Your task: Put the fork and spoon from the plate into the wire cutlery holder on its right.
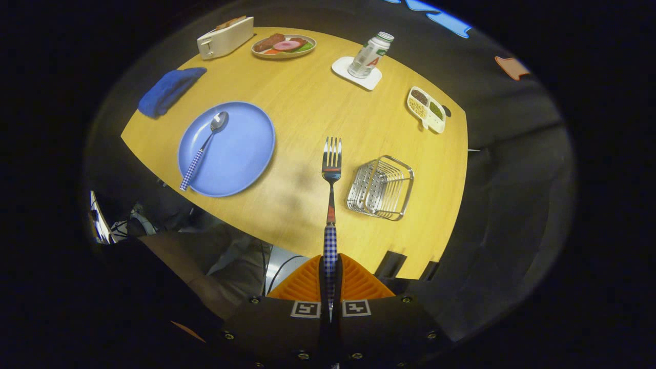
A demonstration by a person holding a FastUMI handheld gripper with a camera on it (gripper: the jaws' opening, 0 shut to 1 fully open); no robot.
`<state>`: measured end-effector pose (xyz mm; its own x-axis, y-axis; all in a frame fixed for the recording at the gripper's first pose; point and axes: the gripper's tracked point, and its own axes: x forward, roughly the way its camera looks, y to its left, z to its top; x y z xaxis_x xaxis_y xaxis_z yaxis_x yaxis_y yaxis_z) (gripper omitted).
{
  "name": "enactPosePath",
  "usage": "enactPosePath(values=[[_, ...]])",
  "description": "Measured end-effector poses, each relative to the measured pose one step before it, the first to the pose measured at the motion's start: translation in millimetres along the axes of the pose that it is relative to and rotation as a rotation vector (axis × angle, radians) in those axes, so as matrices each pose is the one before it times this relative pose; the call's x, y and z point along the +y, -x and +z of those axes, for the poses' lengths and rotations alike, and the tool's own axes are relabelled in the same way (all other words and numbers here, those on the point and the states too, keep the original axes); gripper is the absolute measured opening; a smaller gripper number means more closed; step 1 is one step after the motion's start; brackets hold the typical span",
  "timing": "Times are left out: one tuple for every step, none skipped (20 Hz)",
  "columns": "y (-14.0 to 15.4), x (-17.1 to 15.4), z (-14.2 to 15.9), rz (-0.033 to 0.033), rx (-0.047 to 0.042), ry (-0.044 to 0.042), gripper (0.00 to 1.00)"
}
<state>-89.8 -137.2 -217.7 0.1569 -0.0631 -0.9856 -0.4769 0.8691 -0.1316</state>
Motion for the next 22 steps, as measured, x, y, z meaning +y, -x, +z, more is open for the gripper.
enactPosePath(values=[[-0.86,-9.92,-6.72,-0.00868,0.02026,0.00190,0.01],[0.31,-7.90,-3.76,-0.00404,0.01685,0.00039,0.01],[-1.74,-6.91,-3.60,-0.00466,0.01256,0.00356,0.01],[-0.69,-6.79,-2.67,-0.00627,0.01259,0.00876,0.01],[-2.67,-5.26,-3.62,-0.00394,0.01818,0.01121,0.01],[-1.41,-6.81,-1.90,-0.00564,0.01583,0.00932,0.01],[-2.55,-5.50,-0.79,-0.00374,0.01402,0.00887,0.01],[-2.44,-5.29,1.00,-0.00205,0.01009,0.01189,0.01],[-1.89,-4.81,-0.04,-0.00686,0.01263,0.01491,0.01],[-1.98,-4.89,0.76,-0.00744,0.01826,0.01426,0.01],[-3.04,-4.19,-0.28,-0.00596,0.01719,0.02050,0.01],[-1.67,-4.34,3.76,-0.00429,0.01075,0.01482,0.01],[-3.70,-3.19,3.05,-0.00432,0.01093,0.01346,0.01],[-2.70,-5.26,2.66,-0.00965,0.01211,0.01458,0.01],[-3.06,-2.31,1.68,0.00158,0.01773,0.01397,0.01],[-2.51,-3.59,1.83,-0.00342,0.01869,0.01326,0.01],[-1.07,-1.02,1.09,0.00106,0.01476,0.01183,0.01],[-1.64,-1.01,2.74,0.00141,0.01548,0.01187,0.01],[-2.41,-1.03,2.25,0.00123,0.00849,0.01114,0.01],[-1.46,-1.87,3.06,-0.00181,0.01090,0.01213,0.01],[-3.46,-1.86,1.73,-0.00071,0.01185,0.00756,0.01],[-1.89,-2.42,2.14,-0.00473,0.01371,0.00859,0.01]])
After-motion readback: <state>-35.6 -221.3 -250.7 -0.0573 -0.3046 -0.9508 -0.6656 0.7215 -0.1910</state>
